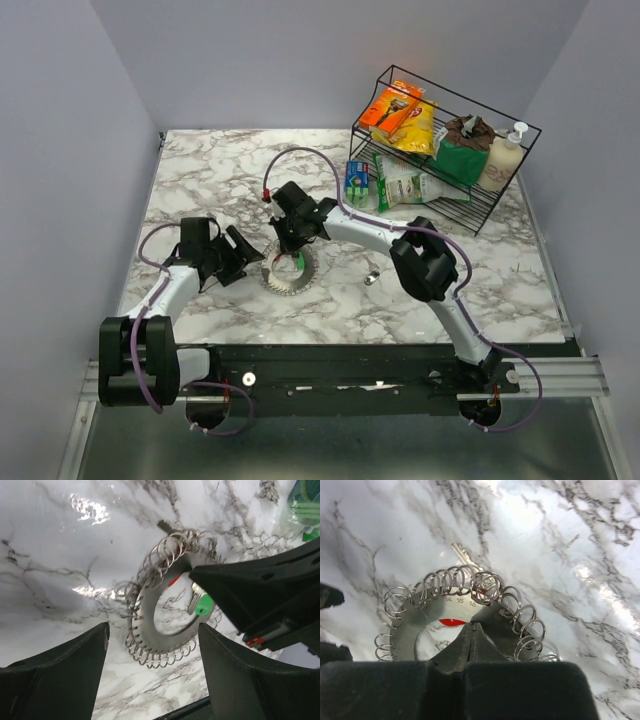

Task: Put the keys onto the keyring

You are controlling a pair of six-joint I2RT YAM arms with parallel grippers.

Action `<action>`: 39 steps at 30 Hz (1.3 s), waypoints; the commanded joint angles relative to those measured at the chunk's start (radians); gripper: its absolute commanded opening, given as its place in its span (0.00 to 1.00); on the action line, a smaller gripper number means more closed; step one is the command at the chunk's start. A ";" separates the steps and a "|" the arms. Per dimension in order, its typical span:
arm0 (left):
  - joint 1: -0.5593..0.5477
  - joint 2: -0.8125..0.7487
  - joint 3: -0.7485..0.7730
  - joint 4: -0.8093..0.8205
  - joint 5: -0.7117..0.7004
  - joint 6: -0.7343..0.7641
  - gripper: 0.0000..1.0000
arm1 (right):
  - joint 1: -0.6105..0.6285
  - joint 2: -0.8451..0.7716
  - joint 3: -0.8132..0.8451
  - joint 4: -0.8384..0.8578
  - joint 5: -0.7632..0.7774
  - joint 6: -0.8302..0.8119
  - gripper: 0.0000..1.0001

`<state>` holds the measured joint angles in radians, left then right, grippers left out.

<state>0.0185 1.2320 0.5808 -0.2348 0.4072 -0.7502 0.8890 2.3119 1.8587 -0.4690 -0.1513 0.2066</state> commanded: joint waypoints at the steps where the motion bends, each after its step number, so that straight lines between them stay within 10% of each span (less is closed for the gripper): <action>1: -0.006 -0.046 -0.062 -0.011 0.010 -0.026 0.80 | 0.005 0.055 0.068 -0.102 0.124 0.025 0.01; 27: -0.196 0.234 -0.032 0.229 -0.008 -0.173 0.77 | -0.091 0.026 0.042 -0.175 0.130 0.045 0.01; 39: -0.212 0.368 0.047 0.213 -0.054 -0.121 0.44 | -0.091 -0.016 -0.004 -0.168 0.118 0.020 0.01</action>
<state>-0.1867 1.5566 0.6273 0.0456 0.4305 -0.9222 0.7990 2.3226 1.8870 -0.5854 -0.0360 0.2516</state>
